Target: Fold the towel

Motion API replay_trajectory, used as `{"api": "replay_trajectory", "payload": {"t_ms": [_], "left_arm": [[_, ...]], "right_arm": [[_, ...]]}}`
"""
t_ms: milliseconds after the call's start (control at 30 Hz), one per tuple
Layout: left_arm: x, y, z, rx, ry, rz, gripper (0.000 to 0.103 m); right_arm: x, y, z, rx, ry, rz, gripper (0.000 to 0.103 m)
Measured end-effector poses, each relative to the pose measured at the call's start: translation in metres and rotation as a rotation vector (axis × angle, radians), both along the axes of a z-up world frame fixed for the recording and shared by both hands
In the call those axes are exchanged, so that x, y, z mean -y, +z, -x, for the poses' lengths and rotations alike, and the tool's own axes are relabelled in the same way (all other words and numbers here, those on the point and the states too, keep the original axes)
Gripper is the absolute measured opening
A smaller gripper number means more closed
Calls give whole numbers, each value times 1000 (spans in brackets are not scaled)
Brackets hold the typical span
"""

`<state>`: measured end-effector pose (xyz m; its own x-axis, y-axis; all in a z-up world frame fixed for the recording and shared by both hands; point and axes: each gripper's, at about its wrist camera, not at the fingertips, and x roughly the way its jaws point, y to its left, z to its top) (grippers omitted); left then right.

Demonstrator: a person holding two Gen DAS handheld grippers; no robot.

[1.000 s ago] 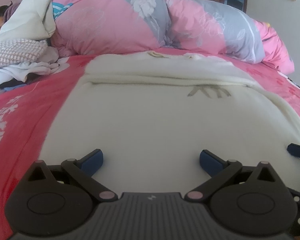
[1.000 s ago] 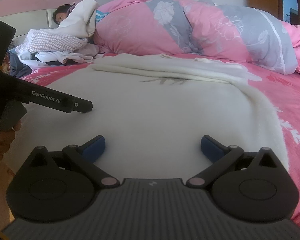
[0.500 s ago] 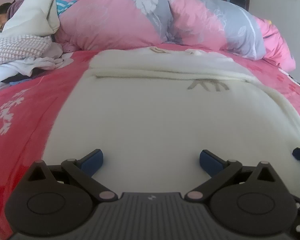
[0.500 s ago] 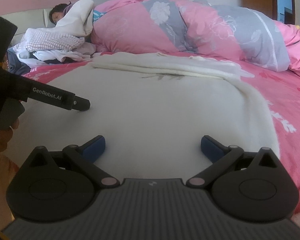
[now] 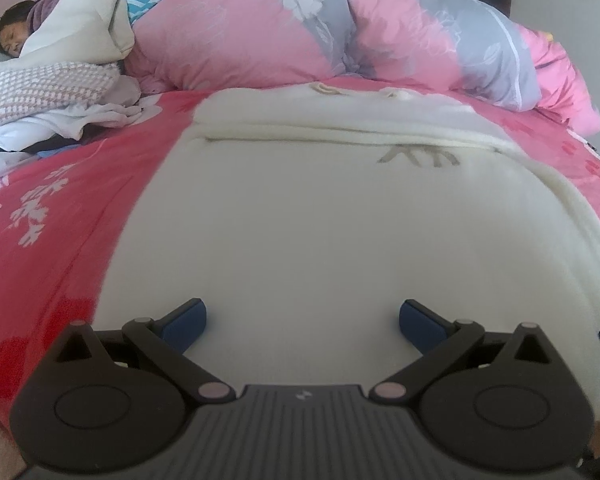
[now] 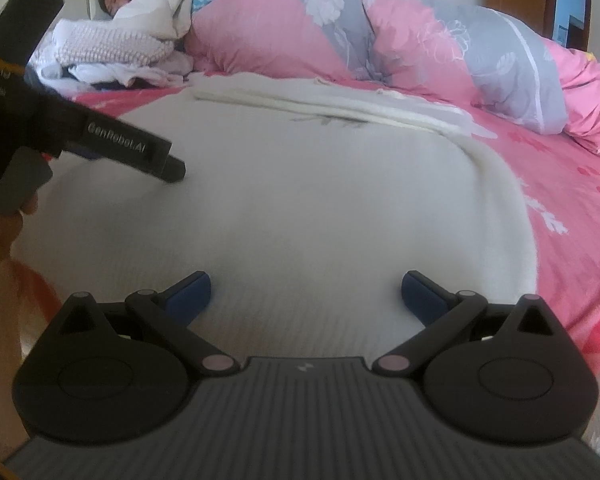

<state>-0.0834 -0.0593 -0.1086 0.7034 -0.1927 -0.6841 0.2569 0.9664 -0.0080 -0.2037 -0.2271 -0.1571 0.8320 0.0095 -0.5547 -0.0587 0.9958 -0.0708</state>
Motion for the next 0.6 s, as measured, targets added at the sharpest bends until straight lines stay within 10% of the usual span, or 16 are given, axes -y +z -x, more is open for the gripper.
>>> {"api": "replay_trajectory", "payload": {"t_ms": [600], "left_arm": [[-2,1,8,-16,8,-2,103]], "right_arm": [[-9,-1,21,-84,38,-85,102]]}}
